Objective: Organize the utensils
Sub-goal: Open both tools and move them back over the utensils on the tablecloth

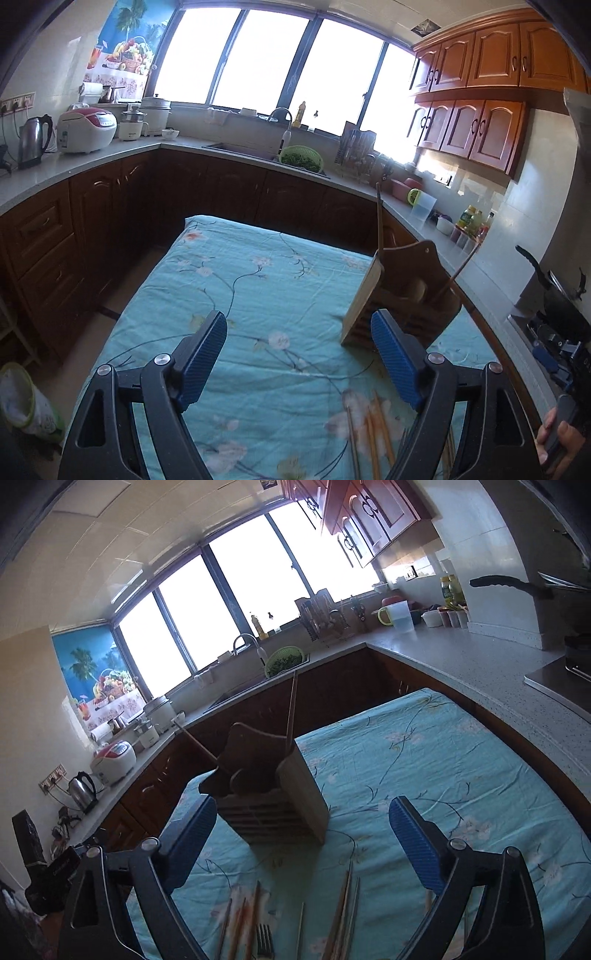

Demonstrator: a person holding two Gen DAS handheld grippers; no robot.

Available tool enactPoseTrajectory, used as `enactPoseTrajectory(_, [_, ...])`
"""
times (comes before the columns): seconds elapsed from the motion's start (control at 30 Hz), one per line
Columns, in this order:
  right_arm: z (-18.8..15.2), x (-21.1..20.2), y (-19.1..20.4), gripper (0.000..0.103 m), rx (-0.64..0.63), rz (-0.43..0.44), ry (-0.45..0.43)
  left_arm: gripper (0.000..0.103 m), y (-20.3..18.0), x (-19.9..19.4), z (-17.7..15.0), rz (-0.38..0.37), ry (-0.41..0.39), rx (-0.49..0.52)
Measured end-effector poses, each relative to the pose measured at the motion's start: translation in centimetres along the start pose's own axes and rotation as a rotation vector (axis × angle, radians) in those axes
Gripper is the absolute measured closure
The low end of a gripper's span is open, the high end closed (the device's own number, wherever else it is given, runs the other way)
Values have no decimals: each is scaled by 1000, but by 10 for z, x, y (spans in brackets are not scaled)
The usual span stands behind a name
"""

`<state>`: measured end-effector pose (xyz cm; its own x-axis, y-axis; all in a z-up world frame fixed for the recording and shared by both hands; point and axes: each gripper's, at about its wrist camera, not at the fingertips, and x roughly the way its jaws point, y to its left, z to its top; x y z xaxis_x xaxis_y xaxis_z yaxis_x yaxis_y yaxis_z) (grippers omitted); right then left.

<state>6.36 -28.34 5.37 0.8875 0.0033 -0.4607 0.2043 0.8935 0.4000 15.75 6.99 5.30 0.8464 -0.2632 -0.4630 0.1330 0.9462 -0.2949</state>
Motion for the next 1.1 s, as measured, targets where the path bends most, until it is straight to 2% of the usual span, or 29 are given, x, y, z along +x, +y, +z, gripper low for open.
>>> enactPoseTrajectory(0.23, [-49, -50, 1, 6, -71, -98, -67, 23, -1, -53, -44, 23, 21, -1])
enactPoseTrajectory(0.5, [-78, -80, -13, 6, -99, -162, -83, 23, -10, -89, -77, 41, 36, 71])
enactPoseTrajectory(0.87, [-91, -95, -9, 5, -155, -165, -94, 23, -28, -115, -85, 25, 15, 131])
enactPoseTrajectory(1.1, [-93, -88, -8, 5, -164, -150, -76, 23, -42, -116, -86, 18, 21, 168])
